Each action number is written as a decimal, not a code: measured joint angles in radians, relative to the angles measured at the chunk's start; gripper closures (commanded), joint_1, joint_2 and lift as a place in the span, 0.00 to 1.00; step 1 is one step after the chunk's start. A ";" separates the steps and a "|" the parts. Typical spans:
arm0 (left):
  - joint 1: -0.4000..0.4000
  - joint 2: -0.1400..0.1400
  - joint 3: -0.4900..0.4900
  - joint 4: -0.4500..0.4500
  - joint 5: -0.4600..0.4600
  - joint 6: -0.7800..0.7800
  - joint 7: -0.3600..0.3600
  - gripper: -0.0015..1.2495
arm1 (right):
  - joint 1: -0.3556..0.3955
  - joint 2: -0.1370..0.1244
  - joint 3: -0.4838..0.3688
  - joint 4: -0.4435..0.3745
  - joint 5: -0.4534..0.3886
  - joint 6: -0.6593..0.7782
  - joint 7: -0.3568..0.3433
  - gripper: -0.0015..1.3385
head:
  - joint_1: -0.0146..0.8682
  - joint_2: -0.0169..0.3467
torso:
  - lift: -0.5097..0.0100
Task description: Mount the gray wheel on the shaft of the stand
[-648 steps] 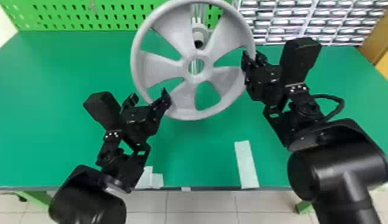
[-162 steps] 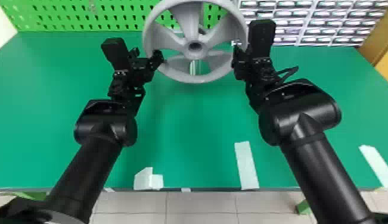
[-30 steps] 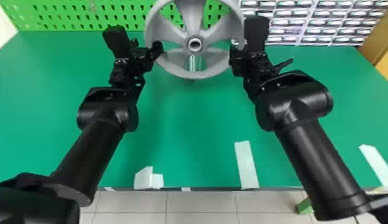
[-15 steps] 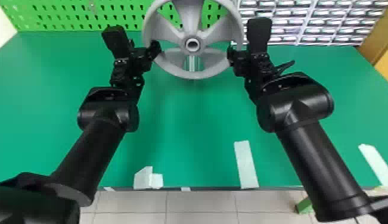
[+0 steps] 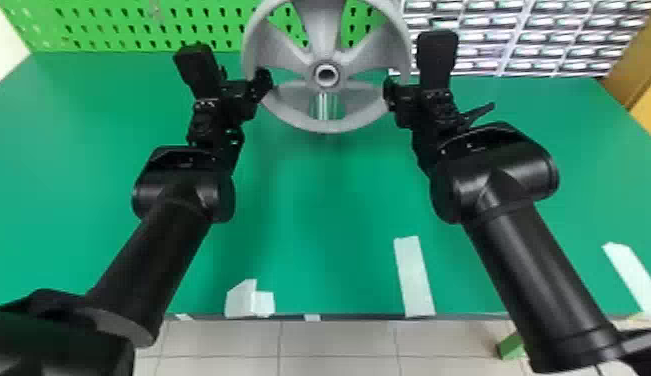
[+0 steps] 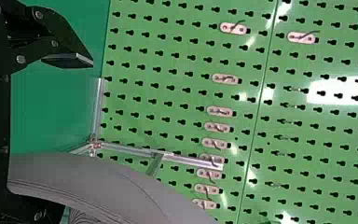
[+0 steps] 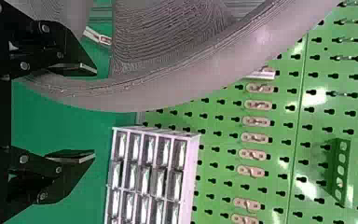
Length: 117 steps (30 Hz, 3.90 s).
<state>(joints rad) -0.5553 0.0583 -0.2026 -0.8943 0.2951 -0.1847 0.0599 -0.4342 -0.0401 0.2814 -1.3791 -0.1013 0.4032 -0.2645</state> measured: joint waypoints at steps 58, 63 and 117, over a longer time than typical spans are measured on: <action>0.011 -0.028 -0.052 -0.005 -0.014 -0.025 -0.010 0.24 | -0.006 0.005 0.030 0.020 -0.021 -0.026 -0.130 0.16 | 1.00 0.19 | 0.79; 0.012 -0.028 -0.052 -0.005 -0.014 -0.027 -0.010 0.24 | -0.006 0.005 0.032 0.021 -0.026 -0.032 -0.130 0.16 | 1.00 0.19 | 0.79; 0.127 -0.027 -0.010 -0.187 -0.058 0.023 -0.009 0.24 | 0.058 -0.009 0.030 -0.090 -0.066 -0.046 -0.130 0.16 | 1.00 0.19 | 0.79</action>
<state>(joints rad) -0.4279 0.0310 -0.2126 -1.0814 0.2370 -0.1619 0.0506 -0.3764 -0.0489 0.3110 -1.4687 -0.1672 0.3575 -0.3947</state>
